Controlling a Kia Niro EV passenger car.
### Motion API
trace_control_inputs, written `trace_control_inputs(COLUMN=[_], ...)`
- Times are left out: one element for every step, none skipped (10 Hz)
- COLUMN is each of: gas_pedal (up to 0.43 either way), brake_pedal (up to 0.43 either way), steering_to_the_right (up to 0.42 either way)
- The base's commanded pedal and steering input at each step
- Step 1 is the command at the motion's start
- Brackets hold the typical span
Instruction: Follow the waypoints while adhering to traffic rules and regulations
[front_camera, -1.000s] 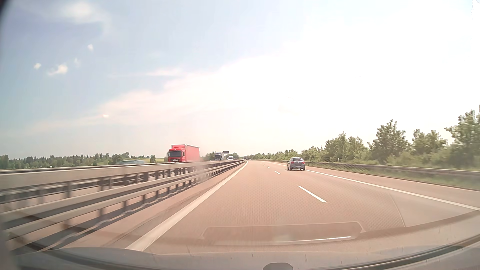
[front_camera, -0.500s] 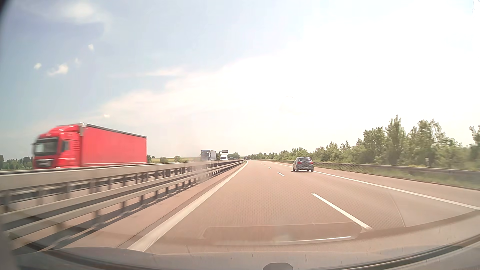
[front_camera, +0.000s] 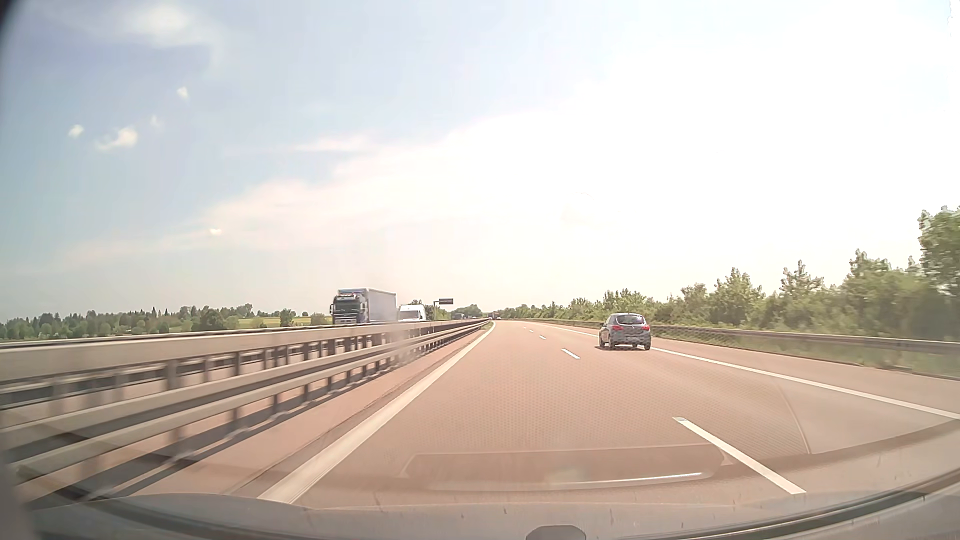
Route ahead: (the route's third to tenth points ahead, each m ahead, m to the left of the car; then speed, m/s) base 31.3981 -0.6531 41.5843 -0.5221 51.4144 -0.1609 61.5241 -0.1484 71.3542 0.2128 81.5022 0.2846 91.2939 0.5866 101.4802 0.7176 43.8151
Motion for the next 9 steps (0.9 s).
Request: trace_control_inputs(gas_pedal=[0.843, 0.843, 0.843, 0.831, 0.823, 0.823, 0.811, 0.811, 0.791], brake_pedal=[0.0, 0.0, 0.0, 0.0, 0.0, 0.0, 0.0, 0.0, 0.0], steering_to_the_right=[-0.003, -0.003, -0.003, -0.003, -0.003, -0.003, -0.004, -0.004, -0.004])
